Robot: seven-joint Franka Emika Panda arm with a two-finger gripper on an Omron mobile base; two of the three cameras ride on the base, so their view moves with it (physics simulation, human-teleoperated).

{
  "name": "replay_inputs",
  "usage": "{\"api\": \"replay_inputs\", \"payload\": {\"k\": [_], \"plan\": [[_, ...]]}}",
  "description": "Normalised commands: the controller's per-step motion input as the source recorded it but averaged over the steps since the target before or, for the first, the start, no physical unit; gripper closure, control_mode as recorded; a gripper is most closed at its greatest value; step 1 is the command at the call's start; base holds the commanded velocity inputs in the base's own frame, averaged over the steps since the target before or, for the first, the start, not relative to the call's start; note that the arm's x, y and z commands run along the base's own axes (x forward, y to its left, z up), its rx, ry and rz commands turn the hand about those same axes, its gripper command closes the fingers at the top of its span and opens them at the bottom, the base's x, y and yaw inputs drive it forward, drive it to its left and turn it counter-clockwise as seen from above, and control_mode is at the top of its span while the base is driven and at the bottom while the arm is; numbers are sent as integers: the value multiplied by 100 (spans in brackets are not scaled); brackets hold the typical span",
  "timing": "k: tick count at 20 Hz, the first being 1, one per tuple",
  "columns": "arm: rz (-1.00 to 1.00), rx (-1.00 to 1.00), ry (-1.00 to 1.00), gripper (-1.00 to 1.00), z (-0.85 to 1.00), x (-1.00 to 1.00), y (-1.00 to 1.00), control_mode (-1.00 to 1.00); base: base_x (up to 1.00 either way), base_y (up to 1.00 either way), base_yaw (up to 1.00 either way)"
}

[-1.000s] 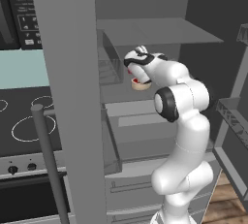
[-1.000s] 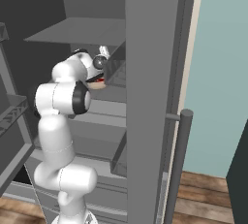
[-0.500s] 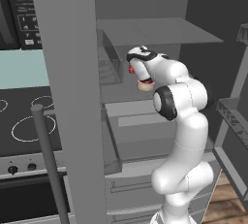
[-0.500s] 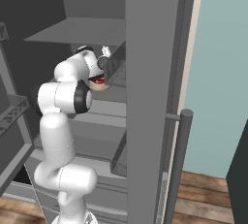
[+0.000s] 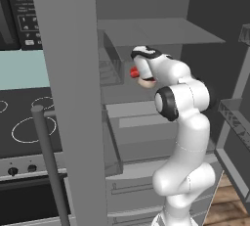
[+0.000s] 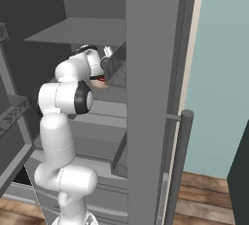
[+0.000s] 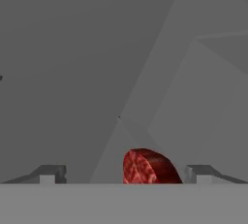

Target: Place the steak on the counter behind the older steak on the same shelf of the fridge to maintain FIFO order. Close the fridge door when finished.

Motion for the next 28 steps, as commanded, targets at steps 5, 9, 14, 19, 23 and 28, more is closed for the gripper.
{"api": "replay_inputs", "payload": {"k": [5, 9, 14, 19, 23, 28], "plan": [[0, 0, 0, -100, 0, 0, 0, -100, 0, 0, 0], [0, 0, 0, -100, 2, -6, 0, -100, 0, 0, 0], [0, 0, 0, -100, 14, -6, 1, -100, 0, 0, 0], [0, -1, 0, -100, 10, -2, 0, -100, 0, 0, 0], [0, 0, 0, -100, 0, -33, 0, -100, 0, 0, 0], [-1, 0, 0, -100, 8, -60, 0, -100, 0, 0, 0]]}}
